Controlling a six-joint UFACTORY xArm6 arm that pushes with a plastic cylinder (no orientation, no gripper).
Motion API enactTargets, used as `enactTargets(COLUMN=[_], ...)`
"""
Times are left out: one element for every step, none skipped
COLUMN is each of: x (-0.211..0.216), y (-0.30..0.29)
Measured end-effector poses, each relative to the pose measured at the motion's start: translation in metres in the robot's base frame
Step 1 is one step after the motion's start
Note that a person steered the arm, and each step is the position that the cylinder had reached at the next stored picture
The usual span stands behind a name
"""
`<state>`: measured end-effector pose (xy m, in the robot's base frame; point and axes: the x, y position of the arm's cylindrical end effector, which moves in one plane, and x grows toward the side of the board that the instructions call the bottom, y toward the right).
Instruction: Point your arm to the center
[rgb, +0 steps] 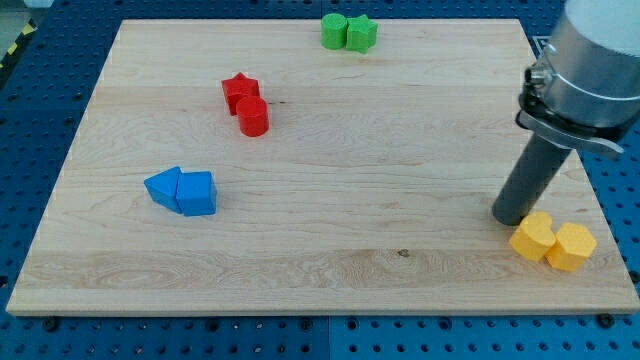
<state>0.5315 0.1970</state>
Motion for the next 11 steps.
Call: enactTargets(x=[0.000,-0.014,-0.056,-0.104,-0.134,-0.134,-0.145,-0.176,-0.205,-0.206,-0.206], y=[0.003,-0.014,-0.052,-0.088,-0.121,-0.121,-0.124,-0.157,-0.188,-0.191,-0.191])
